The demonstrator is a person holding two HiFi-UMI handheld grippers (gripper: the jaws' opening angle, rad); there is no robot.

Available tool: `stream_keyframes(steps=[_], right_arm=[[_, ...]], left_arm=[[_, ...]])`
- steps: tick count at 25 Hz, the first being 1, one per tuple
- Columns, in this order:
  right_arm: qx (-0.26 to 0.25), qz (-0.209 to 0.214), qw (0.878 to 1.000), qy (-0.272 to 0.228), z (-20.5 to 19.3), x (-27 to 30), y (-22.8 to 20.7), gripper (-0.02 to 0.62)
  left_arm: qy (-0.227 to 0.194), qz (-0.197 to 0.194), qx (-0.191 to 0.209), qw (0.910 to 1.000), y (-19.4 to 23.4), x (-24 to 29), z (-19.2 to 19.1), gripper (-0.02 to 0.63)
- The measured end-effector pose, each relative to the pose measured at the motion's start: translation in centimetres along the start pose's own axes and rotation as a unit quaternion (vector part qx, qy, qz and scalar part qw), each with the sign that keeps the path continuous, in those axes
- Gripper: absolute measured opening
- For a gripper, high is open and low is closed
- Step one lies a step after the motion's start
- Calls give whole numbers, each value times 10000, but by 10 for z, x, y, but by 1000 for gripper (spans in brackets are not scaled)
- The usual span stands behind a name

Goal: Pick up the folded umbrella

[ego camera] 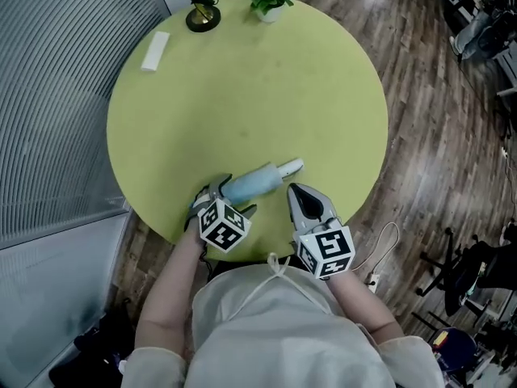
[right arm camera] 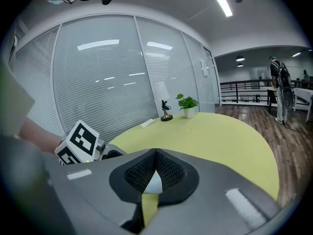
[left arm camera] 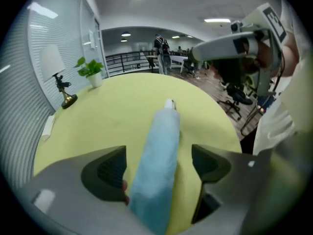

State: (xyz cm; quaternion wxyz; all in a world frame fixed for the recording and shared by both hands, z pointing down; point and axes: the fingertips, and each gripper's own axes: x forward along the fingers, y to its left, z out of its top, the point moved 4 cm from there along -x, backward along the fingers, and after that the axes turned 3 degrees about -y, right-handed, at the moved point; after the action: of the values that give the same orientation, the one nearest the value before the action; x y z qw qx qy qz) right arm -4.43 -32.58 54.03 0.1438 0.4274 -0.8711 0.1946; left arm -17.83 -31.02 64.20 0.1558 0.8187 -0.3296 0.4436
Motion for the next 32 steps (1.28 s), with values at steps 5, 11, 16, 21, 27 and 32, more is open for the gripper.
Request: stream_keyframes(steps=[5, 11, 16, 21, 27, 32], right_arm=[[25, -165, 9997, 150, -10, -1, -4, 0], [147, -329, 9989, 313, -21, -4, -12, 0], [218, -423, 9982, 360, -24, -2, -19, 0], [266, -535, 9977, 330, -25, 0, -27, 0], [299, -615, 9972, 293, -25, -10, -25, 0], [185, -586, 9978, 243, -20, -17, -18, 0]], left_arm=[[616, -324, 711, 9950, -3, 34, -6, 420], [1119, -494, 1017, 9873, -6, 58, -17, 363], [1254, -699, 1087, 9836, -3, 67, -18, 342], [1238, -962, 890, 9836, 3, 72, -19, 350], [1178, -875, 899, 9851, -5, 69, -18, 334], [1105, -527, 953, 9879, -11, 63, -19, 301]])
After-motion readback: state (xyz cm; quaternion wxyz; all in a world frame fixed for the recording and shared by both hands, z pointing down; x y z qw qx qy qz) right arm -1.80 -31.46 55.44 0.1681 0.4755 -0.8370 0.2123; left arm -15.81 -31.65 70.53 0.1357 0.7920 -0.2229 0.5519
